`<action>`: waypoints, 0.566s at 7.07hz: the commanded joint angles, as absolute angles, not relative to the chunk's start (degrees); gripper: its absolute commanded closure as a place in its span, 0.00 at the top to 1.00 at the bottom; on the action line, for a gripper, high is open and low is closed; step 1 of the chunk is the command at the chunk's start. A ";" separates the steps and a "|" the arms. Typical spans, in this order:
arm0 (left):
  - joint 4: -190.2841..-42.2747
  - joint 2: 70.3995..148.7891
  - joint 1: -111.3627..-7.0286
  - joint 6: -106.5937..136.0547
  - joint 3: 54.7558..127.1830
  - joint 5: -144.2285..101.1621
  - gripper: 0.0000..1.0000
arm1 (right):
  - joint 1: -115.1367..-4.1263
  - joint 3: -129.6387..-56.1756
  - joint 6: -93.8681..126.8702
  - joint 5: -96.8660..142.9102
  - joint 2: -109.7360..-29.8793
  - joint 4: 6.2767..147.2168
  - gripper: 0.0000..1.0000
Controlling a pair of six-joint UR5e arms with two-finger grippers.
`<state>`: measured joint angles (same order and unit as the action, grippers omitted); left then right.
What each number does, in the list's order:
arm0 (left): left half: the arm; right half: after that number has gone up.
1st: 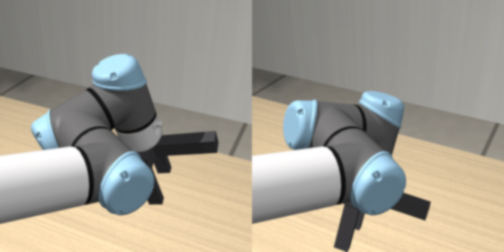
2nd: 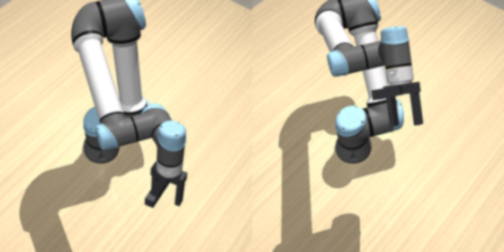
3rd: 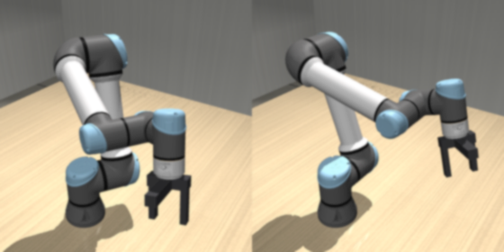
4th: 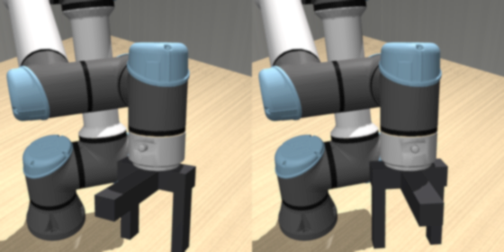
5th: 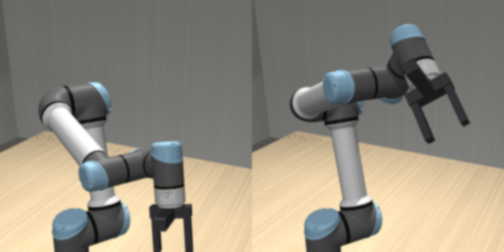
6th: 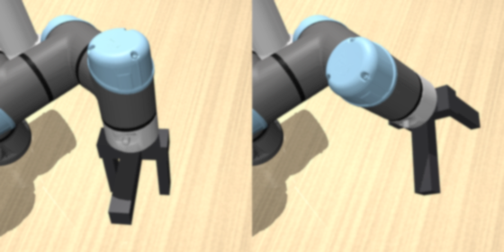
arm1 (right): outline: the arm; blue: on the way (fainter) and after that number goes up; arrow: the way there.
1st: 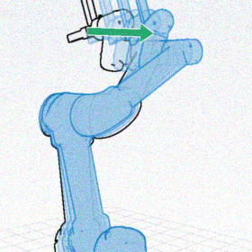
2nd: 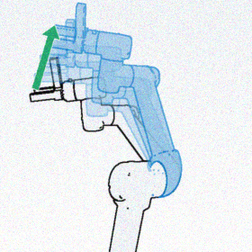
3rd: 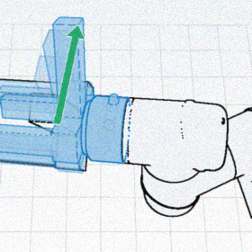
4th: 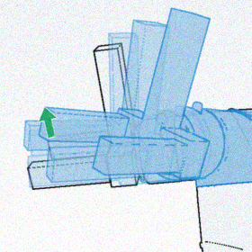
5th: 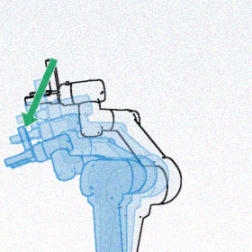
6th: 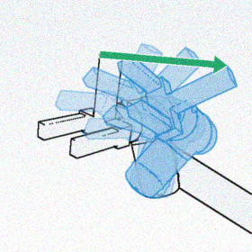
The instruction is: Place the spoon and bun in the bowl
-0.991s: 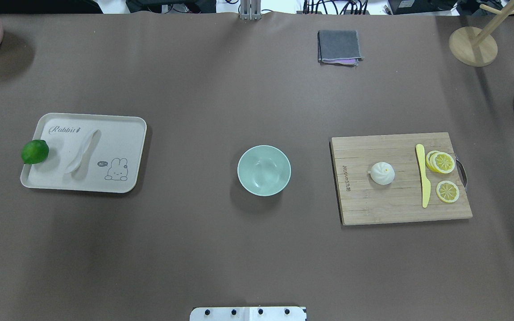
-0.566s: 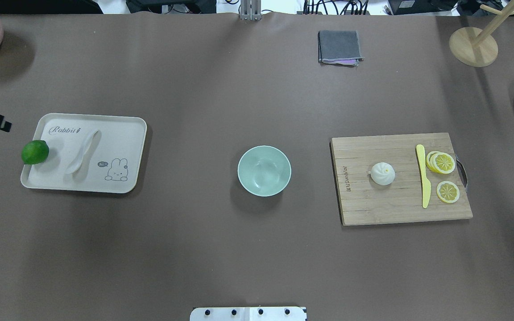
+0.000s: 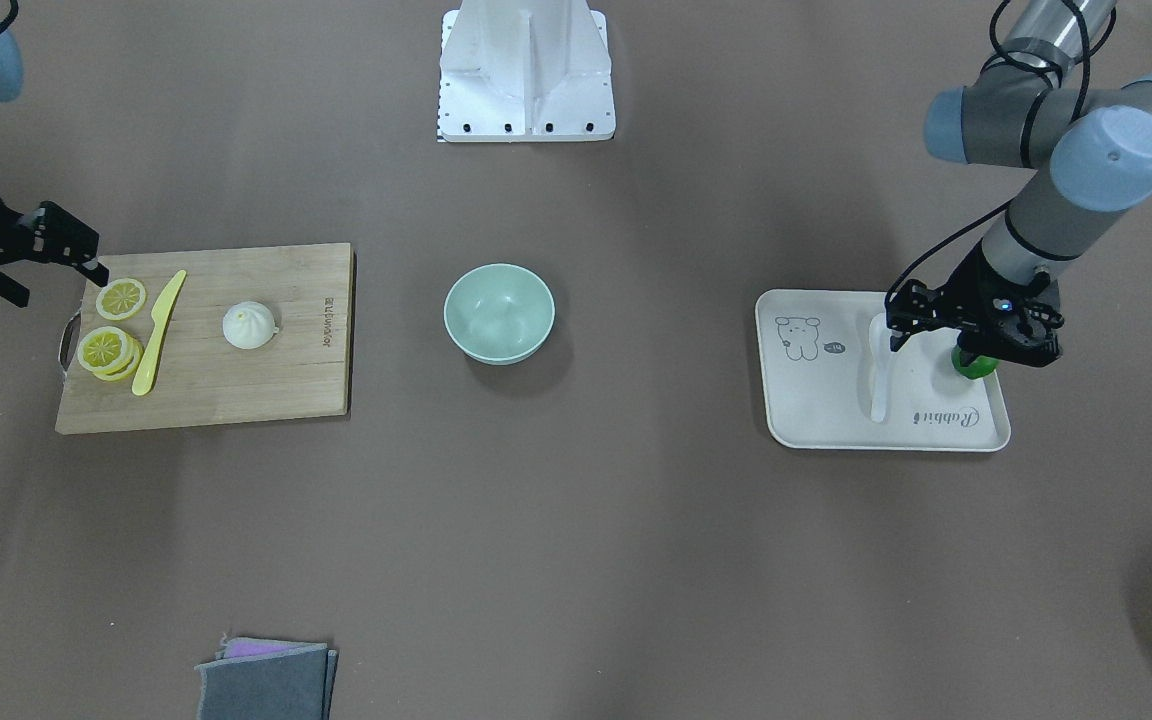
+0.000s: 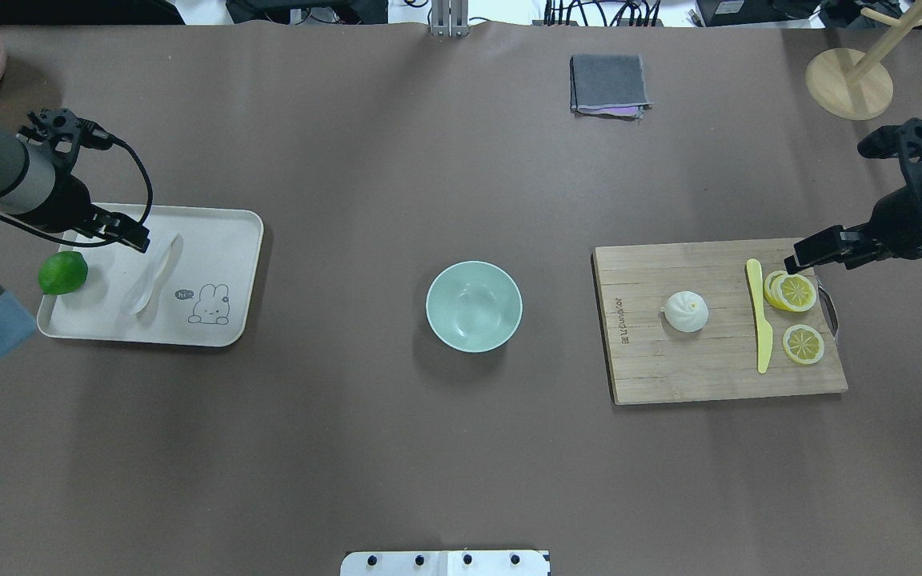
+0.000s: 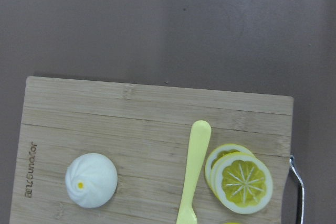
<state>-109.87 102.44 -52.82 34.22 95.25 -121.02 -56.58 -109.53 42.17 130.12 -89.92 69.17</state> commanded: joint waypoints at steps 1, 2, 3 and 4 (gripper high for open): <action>-110.30 106.51 -50.12 33.93 89.58 -119.28 0.84 | -51.44 -109.07 44.91 125.70 -86.41 69.26 0.96; -110.39 107.31 -47.92 33.84 87.91 -117.88 0.80 | -50.72 -108.72 44.91 125.34 -86.22 69.26 0.96; -110.39 107.23 -47.81 33.32 87.63 -117.60 0.75 | -50.45 -108.72 44.91 125.16 -86.13 69.26 0.96; -110.39 106.97 -47.81 33.22 87.54 -117.42 0.69 | -50.36 -108.81 44.91 125.16 -86.05 69.26 0.96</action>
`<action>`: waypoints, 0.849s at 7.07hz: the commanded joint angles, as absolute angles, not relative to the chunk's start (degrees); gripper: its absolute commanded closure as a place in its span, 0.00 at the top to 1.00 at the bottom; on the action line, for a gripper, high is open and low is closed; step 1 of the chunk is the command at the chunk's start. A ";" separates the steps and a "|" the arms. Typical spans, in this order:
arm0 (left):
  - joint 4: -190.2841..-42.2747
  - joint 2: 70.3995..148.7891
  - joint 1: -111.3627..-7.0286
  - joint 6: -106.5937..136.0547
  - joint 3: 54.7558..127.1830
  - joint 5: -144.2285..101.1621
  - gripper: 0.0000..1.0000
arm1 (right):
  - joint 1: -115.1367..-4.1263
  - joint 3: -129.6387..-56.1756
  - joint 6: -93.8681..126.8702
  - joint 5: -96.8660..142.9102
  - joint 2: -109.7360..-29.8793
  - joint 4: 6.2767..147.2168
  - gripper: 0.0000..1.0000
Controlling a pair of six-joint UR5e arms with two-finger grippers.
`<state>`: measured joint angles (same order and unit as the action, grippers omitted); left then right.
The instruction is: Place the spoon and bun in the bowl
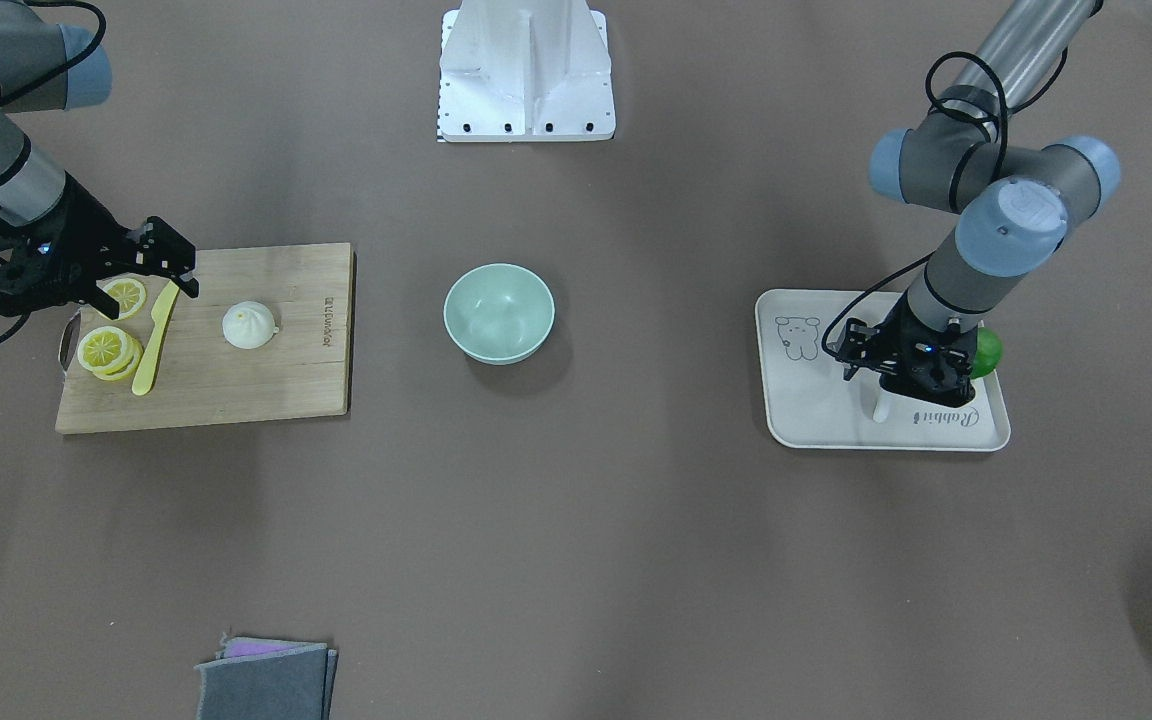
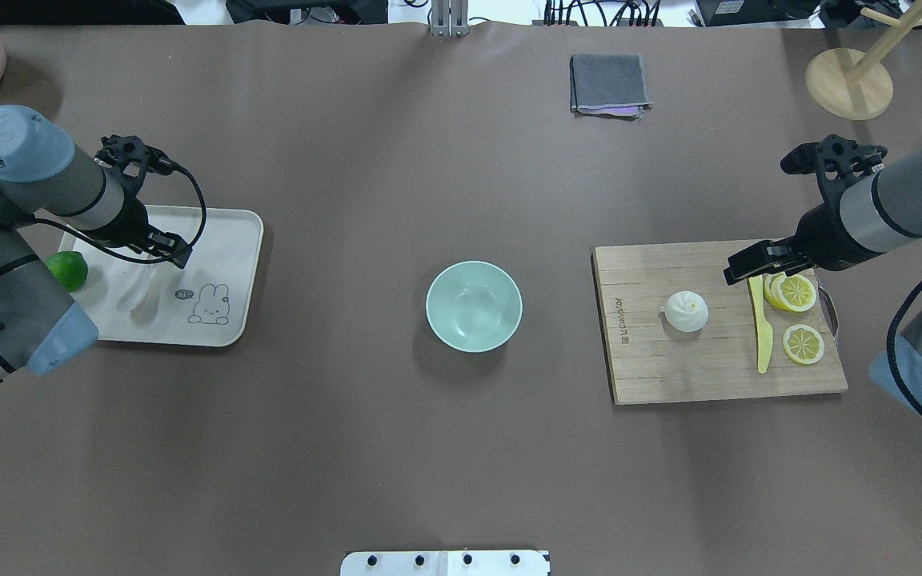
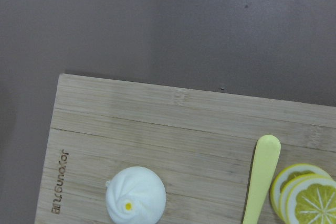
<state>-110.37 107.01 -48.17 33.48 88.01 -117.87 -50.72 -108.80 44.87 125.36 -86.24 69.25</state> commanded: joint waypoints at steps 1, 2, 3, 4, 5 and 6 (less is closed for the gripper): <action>-110.30 106.61 -47.90 33.22 87.54 -117.42 0.56 | -50.27 -108.72 44.91 125.16 -85.96 69.17 0.96; -110.22 106.52 -47.90 33.22 87.54 -117.42 0.18 | -50.36 -108.72 44.91 125.16 -85.52 69.26 0.96; -110.21 106.52 -47.99 33.22 88.15 -117.94 0.00 | -50.27 -108.72 45.00 125.16 -85.43 69.17 0.96; -110.04 106.52 -48.08 33.22 88.76 -118.04 0.00 | -50.27 -108.89 45.52 125.16 -85.26 69.17 0.96; -110.04 106.52 -48.08 33.22 88.77 -118.12 0.00 | -50.01 -108.98 46.92 125.16 -85.25 69.17 0.97; -110.04 106.61 -48.08 33.22 88.86 -118.12 0.00 | -49.84 -108.98 47.19 125.16 -85.17 69.17 0.97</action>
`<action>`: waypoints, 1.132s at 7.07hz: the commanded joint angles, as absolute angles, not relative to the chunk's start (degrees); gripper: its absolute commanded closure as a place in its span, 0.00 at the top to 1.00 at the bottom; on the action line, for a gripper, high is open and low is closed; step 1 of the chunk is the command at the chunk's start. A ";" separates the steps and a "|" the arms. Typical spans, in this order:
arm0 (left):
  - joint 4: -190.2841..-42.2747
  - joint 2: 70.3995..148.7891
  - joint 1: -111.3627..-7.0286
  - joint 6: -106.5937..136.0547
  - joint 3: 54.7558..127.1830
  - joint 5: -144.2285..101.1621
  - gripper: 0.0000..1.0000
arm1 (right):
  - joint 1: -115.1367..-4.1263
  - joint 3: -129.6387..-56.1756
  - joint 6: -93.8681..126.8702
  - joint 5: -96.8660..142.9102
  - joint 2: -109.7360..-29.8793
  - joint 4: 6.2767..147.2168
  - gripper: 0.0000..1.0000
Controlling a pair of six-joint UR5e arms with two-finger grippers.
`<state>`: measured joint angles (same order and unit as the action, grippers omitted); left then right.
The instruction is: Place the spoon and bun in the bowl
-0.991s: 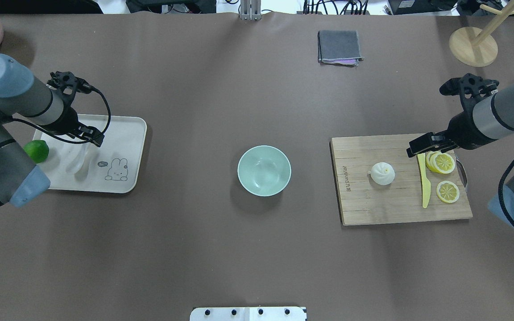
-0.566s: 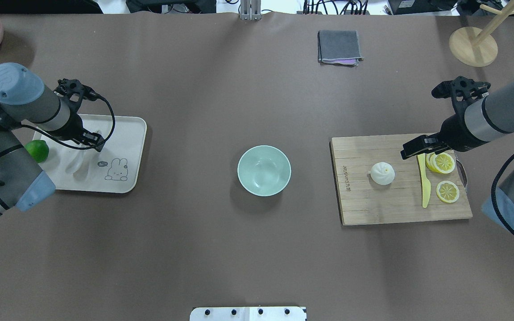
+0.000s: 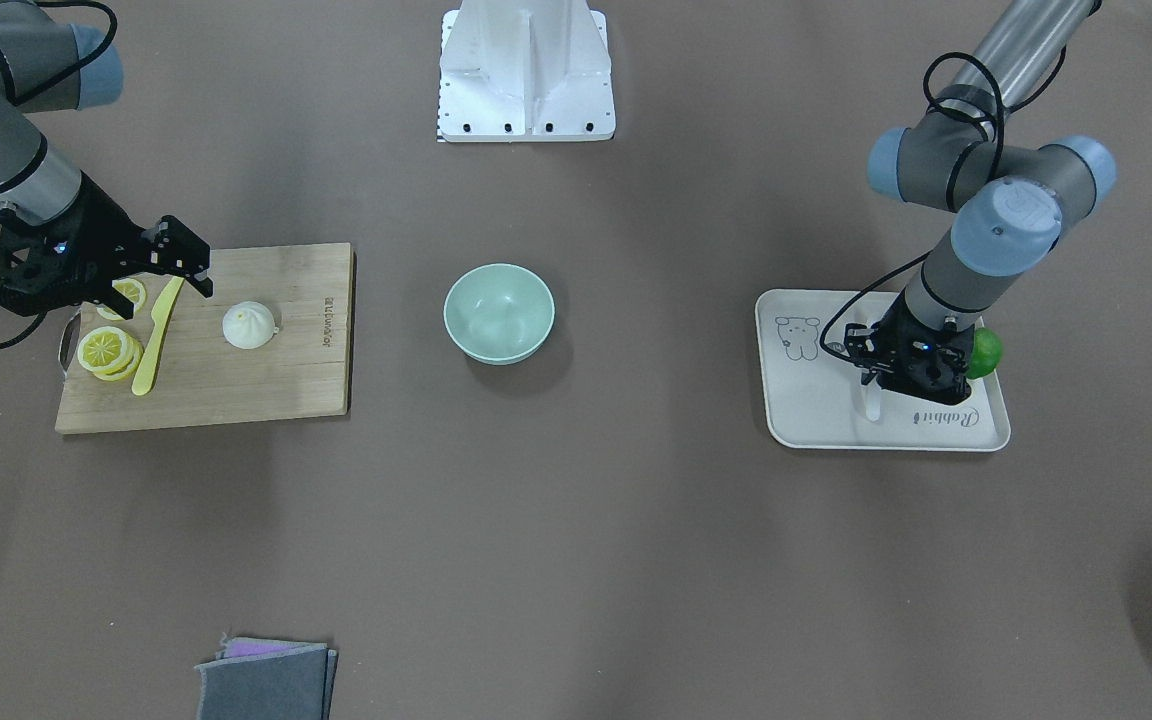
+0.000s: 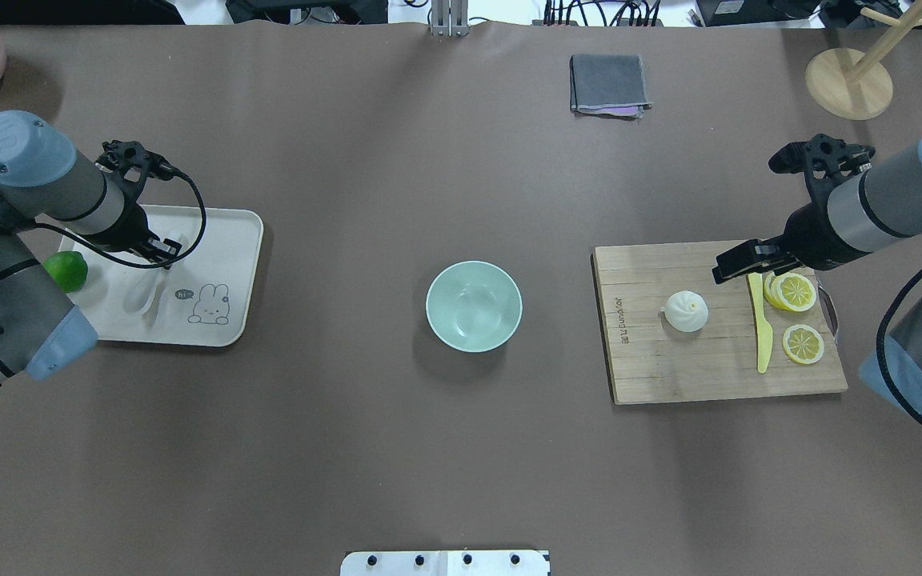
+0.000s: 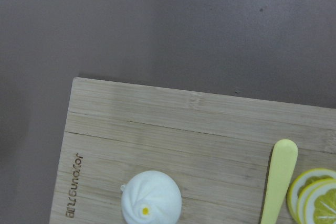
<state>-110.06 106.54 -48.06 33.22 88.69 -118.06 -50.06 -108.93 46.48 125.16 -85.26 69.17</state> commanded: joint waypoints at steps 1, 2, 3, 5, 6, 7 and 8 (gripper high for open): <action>-110.04 106.96 -48.16 33.66 89.90 -118.12 0.00 | -49.66 -108.98 47.98 125.07 -84.99 69.17 0.97; -109.69 107.14 -48.08 34.62 93.57 -118.21 0.00 | -48.44 -108.72 48.08 123.94 -84.73 69.17 0.97; -108.12 108.27 -47.73 38.72 96.74 -119.26 0.00 | -46.60 -108.72 48.08 121.32 -84.64 69.17 0.97; -107.67 117.46 -44.16 48.72 96.16 -120.41 0.00 | -43.26 -108.20 50.36 118.68 -83.50 69.17 0.97; -107.67 121.69 -42.38 53.48 95.11 -120.06 0.00 | -41.76 -107.41 50.54 117.09 -83.32 69.17 0.97; -107.75 125.47 -39.93 57.61 94.05 -119.80 0.00 | -41.14 -105.92 50.62 116.29 -81.93 69.17 0.96; -107.75 129.25 -38.16 61.75 92.65 -118.92 0.00 | -40.96 -105.04 50.54 116.19 -81.65 69.17 0.94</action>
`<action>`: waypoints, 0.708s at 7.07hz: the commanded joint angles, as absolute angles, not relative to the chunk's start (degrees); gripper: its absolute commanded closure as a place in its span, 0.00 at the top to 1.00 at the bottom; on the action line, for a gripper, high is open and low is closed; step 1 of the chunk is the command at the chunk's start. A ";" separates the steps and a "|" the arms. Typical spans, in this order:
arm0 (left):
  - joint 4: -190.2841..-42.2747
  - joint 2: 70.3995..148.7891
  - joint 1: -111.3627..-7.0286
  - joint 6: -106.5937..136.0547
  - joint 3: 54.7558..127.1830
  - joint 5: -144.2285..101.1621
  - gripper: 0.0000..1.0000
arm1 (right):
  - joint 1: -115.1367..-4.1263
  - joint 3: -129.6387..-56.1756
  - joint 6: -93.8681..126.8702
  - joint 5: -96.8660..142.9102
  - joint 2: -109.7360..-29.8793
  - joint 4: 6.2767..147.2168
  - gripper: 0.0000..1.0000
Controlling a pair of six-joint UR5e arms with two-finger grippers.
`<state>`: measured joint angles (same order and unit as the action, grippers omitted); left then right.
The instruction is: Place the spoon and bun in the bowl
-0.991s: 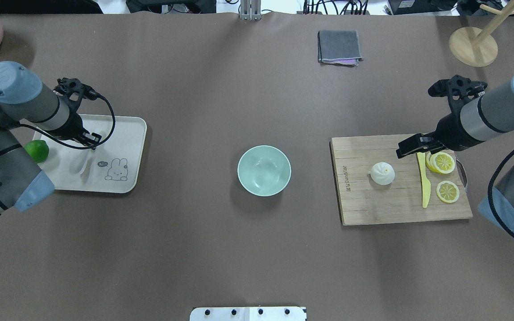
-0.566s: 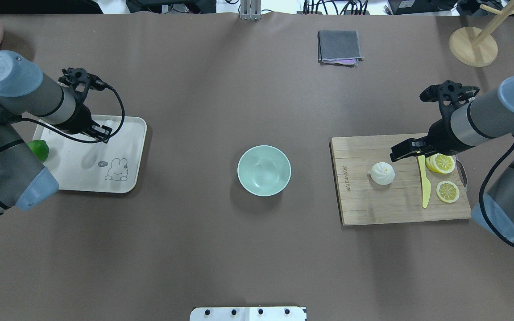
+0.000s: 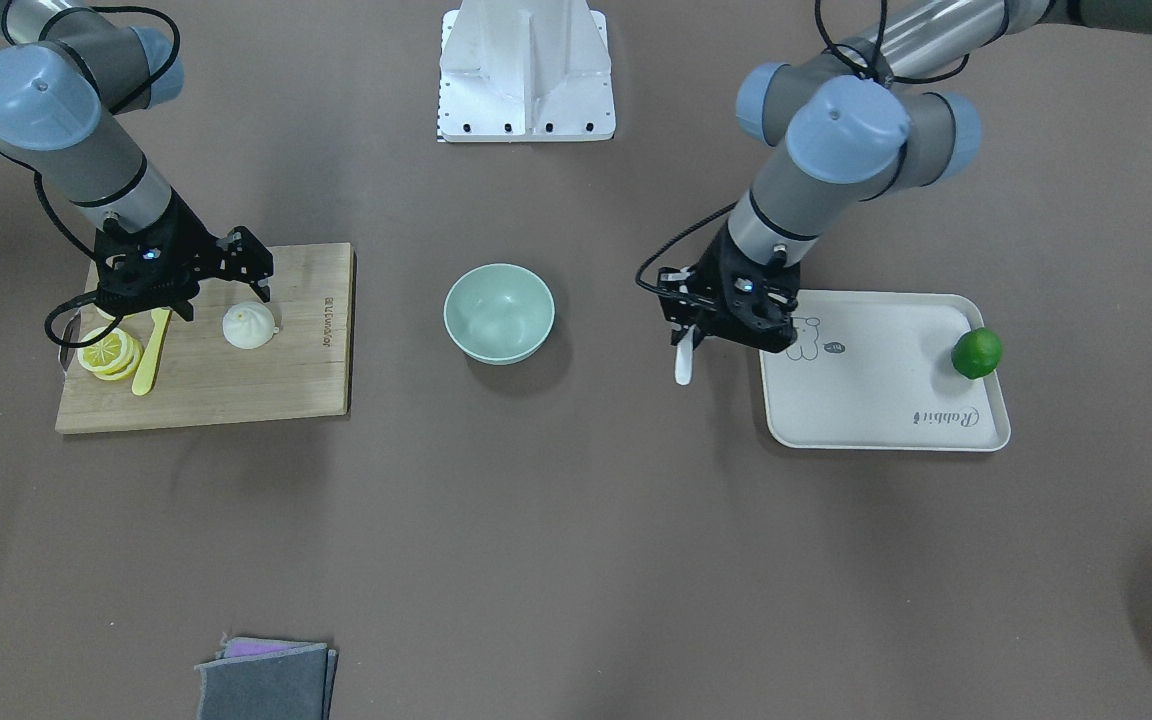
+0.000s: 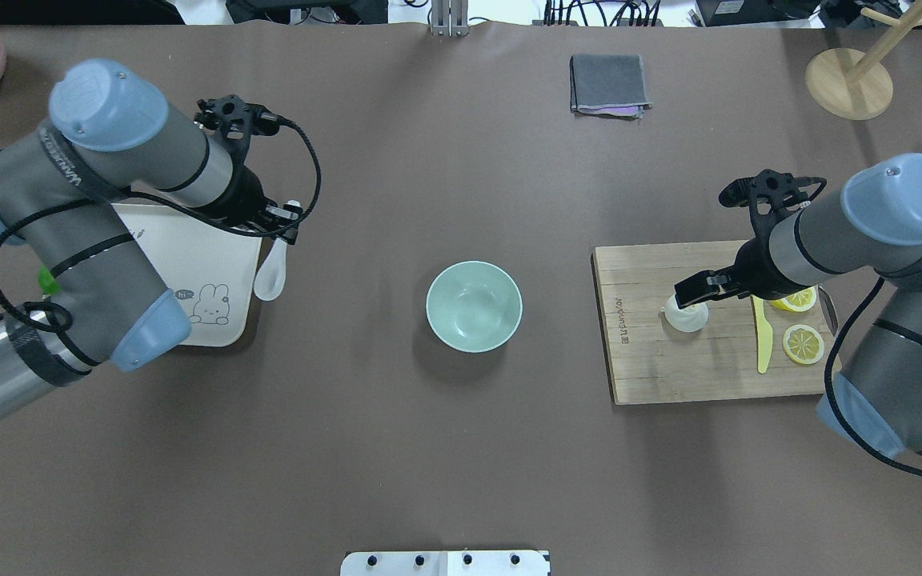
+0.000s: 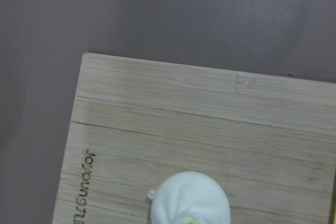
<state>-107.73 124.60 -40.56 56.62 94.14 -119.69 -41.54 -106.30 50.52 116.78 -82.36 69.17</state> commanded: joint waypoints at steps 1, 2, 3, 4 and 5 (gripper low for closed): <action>-107.84 131.46 -35.36 63.79 92.03 -115.44 0.00 | -40.70 -104.86 50.54 116.02 -81.74 69.17 0.93; -108.28 133.83 -33.94 65.72 90.37 -113.75 0.00 | -40.00 -104.16 50.62 115.49 -81.65 69.17 0.92; -108.54 136.99 -33.14 66.96 87.05 -113.56 0.00 | -39.47 -103.37 50.62 114.62 -80.78 69.17 0.90; -109.50 138.33 -32.00 67.15 84.66 -110.07 0.00 | -39.11 -102.23 50.71 114.26 -79.99 69.17 0.88; -111.25 138.51 -31.04 67.24 84.03 -107.95 0.00 | -38.94 -101.87 50.71 114.00 -79.63 69.17 0.86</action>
